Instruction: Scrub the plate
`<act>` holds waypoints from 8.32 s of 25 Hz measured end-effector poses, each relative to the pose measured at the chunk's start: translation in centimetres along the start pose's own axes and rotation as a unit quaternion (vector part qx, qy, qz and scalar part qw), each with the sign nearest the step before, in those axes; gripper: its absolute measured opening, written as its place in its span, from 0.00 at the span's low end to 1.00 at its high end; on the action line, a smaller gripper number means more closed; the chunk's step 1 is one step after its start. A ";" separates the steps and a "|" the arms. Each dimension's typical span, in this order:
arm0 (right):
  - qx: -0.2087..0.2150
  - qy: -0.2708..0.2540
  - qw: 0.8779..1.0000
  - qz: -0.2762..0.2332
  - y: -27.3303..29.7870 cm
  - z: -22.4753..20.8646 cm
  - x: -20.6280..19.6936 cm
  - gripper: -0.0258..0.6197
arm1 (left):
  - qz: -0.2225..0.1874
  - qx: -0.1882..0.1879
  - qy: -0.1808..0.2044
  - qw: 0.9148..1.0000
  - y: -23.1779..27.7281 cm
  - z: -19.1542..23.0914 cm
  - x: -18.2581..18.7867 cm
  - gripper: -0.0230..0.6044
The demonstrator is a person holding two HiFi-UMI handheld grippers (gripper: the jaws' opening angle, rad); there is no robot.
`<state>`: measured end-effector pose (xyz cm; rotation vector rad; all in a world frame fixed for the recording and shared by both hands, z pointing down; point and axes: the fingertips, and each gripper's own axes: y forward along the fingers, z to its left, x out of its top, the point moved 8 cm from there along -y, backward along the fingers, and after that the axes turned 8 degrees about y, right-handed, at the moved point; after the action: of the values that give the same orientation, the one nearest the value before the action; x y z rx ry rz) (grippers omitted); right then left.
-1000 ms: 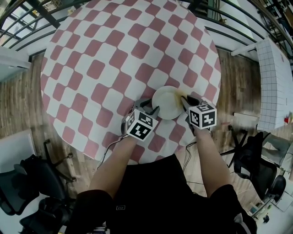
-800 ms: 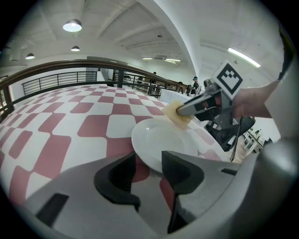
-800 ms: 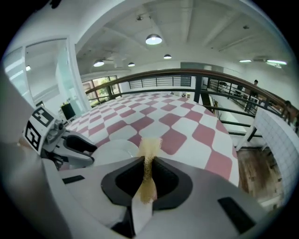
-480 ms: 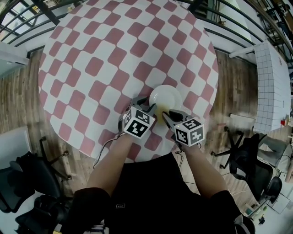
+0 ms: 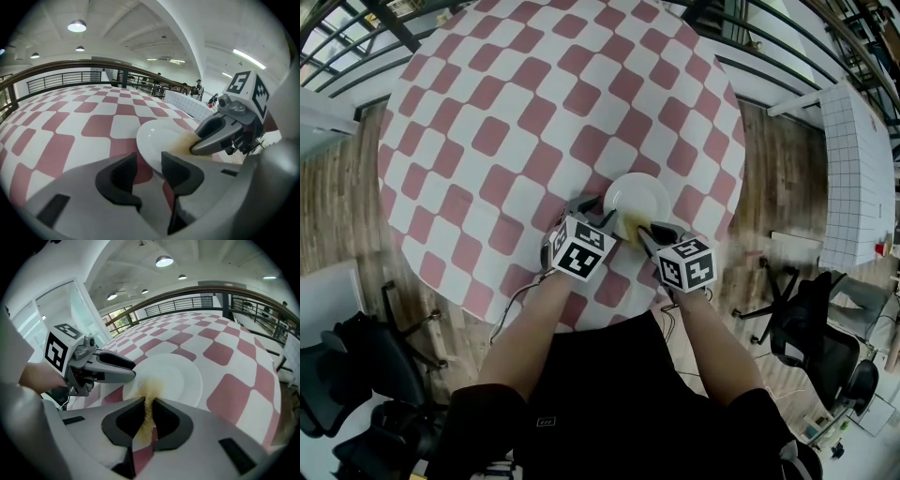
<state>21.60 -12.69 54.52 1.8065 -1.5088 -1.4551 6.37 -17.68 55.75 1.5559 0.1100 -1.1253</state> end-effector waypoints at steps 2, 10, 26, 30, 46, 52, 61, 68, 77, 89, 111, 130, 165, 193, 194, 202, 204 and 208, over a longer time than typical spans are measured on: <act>-0.009 0.000 1.000 -0.002 -0.5 -0.9 -0.1 0.12 | -0.001 -0.001 -0.002 1.000 0.0 -0.1 0.0 0.30; -0.038 -0.014 0.999 -0.018 -1.6 -3.1 0.4 0.12 | 0.001 0.001 -0.001 1.000 0.0 -0.2 0.0 0.30; -0.160 -0.001 0.982 -0.101 -4.9 -7.8 5.5 0.12 | 0.002 -0.001 -0.003 1.000 0.0 -0.1 0.1 0.30; -0.069 -0.034 0.992 -0.100 -2.9 -2.9 7.4 0.12 | 0.003 0.002 -0.002 1.000 0.0 -0.1 0.1 0.30; -0.071 -0.129 0.989 0.001 3.7 0.4 6.5 0.12 | 0.000 0.002 0.000 1.000 0.0 -0.2 0.1 0.30; -0.094 -0.107 0.990 -0.008 2.6 -2.2 6.7 0.12 | -0.001 0.002 0.000 1.000 0.0 -0.2 0.1 0.30; -0.124 -0.055 0.990 -0.038 -0.2 -5.1 5.7 0.12 | -0.003 0.003 0.002 1.000 0.0 -0.1 0.1 0.30; -0.132 -0.006 0.987 -0.087 -3.4 -6.8 5.2 0.12 | -0.002 0.002 0.002 1.000 0.0 -0.1 0.1 0.30; 0.005 -0.048 0.999 -0.013 1.7 1.8 2.7 0.12 | 0.002 0.005 0.004 1.000 0.0 -0.1 -0.1 0.30; -0.044 -0.079 0.996 -0.004 0.8 -0.9 1.8 0.12 | -0.002 0.005 -0.001 1.000 0.1 0.0 0.0 0.30; -0.155 -0.042 0.985 -0.057 -3.2 -7.5 4.3 0.12 | -0.005 0.007 0.003 1.000 -0.1 -0.2 0.1 0.30; -0.157 -0.271 0.949 0.037 2.7 -0.8 6.3 0.12 | -0.005 0.003 0.003 1.000 -0.1 -0.1 0.0 0.30; 0.015 -0.021 0.975 -0.223 -20.3 0.5 0.3 0.12 | -0.078 0.024 -0.023 0.996 -11.0 -8.4 8.0 0.29; 0.170 -0.107 0.864 -0.461 -39.3 11.1 -0.3 0.12 | -0.310 0.017 0.080 0.947 -27.6 -21.5 19.0 0.18; 0.168 -0.106 0.865 -0.461 -39.3 11.1 -0.2 0.12 | -0.309 0.019 0.079 0.947 -27.7 -21.4 18.9 0.18; 0.161 -0.103 0.871 -0.453 -38.4 11.3 0.2 0.12 | -0.312 0.024 0.073 0.947 -28.1 -20.6 18.7 0.13; 0.160 -0.103 0.873 -0.450 -38.2 11.3 0.2 0.12 | -0.311 0.024 0.073 0.947 -28.1 -20.5 18.7 0.12; 0.161 -0.101 0.877 -0.441 -37.7 11.1 0.4 0.12 | -0.311 0.026 0.072 0.947 -27.9 -20.3 18.6 0.10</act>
<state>30.59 3.93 20.08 2.8591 -1.0624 -1.8929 11.08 -0.95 20.60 1.7001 0.7152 -1.5027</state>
